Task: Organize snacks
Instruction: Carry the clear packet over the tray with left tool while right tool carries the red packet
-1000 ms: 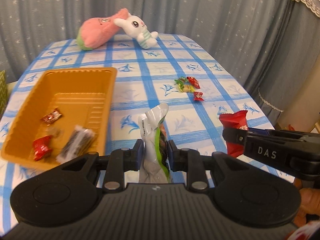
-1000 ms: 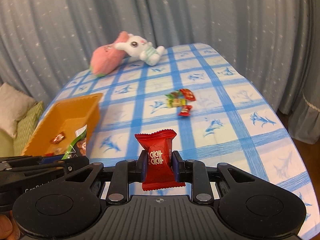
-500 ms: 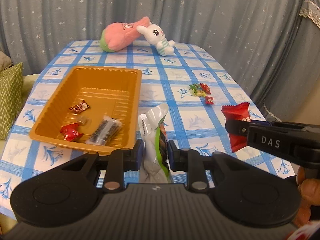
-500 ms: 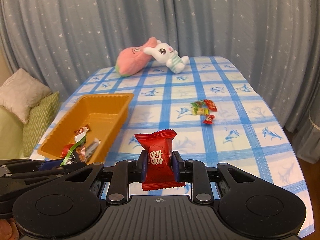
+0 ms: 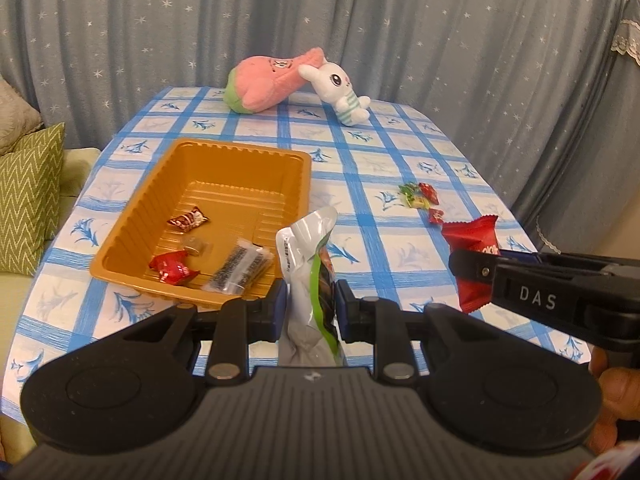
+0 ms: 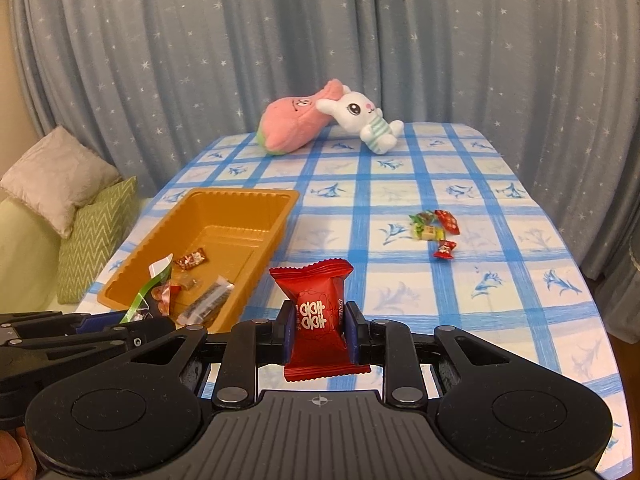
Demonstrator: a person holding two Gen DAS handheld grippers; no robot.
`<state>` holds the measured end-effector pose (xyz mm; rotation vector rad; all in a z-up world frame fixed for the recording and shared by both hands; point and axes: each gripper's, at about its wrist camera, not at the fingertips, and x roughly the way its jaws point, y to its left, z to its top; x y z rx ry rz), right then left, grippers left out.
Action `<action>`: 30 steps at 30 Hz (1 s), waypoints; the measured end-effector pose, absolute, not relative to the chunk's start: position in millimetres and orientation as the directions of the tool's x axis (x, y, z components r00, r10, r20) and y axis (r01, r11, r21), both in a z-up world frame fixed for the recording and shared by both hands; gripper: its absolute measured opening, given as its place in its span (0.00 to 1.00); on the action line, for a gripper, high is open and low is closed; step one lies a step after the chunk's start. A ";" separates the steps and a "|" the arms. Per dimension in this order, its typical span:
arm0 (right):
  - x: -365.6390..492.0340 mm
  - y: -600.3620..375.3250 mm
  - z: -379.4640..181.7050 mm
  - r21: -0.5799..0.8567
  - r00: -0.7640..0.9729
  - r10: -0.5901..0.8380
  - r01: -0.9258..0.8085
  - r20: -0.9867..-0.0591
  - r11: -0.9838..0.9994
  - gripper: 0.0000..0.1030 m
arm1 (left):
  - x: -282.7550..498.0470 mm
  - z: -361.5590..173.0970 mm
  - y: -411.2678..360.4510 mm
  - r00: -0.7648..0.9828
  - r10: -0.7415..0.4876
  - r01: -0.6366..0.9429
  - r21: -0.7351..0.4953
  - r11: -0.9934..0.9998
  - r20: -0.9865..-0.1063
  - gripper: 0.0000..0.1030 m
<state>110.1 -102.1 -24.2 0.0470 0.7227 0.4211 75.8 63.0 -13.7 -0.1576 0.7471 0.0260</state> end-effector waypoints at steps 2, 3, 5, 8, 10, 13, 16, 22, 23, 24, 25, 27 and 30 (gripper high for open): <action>111.1 -97.8 -23.7 0.185 0.668 0.395 -0.365 -0.631 0.912 0.25 | 75.2 -13.0 67.9 0.735 -0.025 -0.090 -0.133 0.987 -0.678 0.22; 111.5 -95.0 -23.6 0.185 0.666 0.398 -0.370 -0.631 0.911 0.25 | 75.3 -12.9 70.9 0.735 -0.021 -0.095 -0.134 0.986 -0.678 0.22; 111.8 -89.4 -23.3 0.185 0.662 0.407 -0.381 -0.630 0.906 0.25 | 75.4 -12.4 76.5 0.736 -0.014 -0.106 -0.135 0.985 -0.677 0.22; 113.2 -79.7 -22.3 0.183 0.656 0.419 -0.399 -0.628 0.898 0.25 | 75.3 -11.5 85.5 0.736 -0.003 -0.123 -0.139 0.983 -0.677 0.22; 115.0 -72.5 -21.3 0.181 0.652 0.428 -0.413 -0.625 0.893 0.25 | 75.3 -11.0 92.1 0.737 0.004 -0.134 -0.141 0.981 -0.675 0.22; 119.7 -61.9 -20.6 0.181 0.646 0.443 -0.432 -0.622 0.884 0.25 | 75.5 -10.7 102.2 0.738 0.019 -0.156 -0.143 0.977 -0.675 0.22; 124.1 -51.0 -19.7 0.180 0.639 0.455 -0.449 -0.620 0.875 0.25 | 76.8 -11.4 112.7 0.737 0.033 -0.176 -0.145 0.974 -0.675 0.22; 133.1 -28.2 -19.6 0.176 0.623 0.479 -0.485 -0.618 0.857 0.25 | 80.6 -13.9 132.9 0.734 0.055 -0.212 -0.151 0.966 -0.677 0.22; 134.9 -24.5 -20.1 0.175 0.620 0.483 -0.490 -0.618 0.854 0.25 | 81.4 -14.5 136.1 0.734 0.058 -0.217 -0.152 0.964 -0.677 0.22; 135.8 -20.6 -20.6 0.175 0.616 0.487 -0.495 -0.619 0.851 0.25 | 82.5 -15.2 139.6 0.733 0.062 -0.222 -0.152 0.963 -0.677 0.22; 137.4 -16.7 -21.2 0.175 0.613 0.490 -0.501 -0.619 0.848 0.25 | 83.4 -15.8 142.7 0.732 0.064 -0.226 -0.154 0.962 -0.678 0.22; 141.2 -9.6 -22.8 0.173 0.608 0.495 -0.510 -0.621 0.843 0.25 | 85.2 -17.4 148.3 0.730 0.069 -0.233 -0.153 0.960 -0.680 0.22; 148.0 -0.1 -26.1 0.173 0.599 0.501 -0.519 -0.625 0.837 0.25 | 90.3 -20.1 156.8 0.727 0.073 -0.241 -0.155 0.958 -0.682 0.22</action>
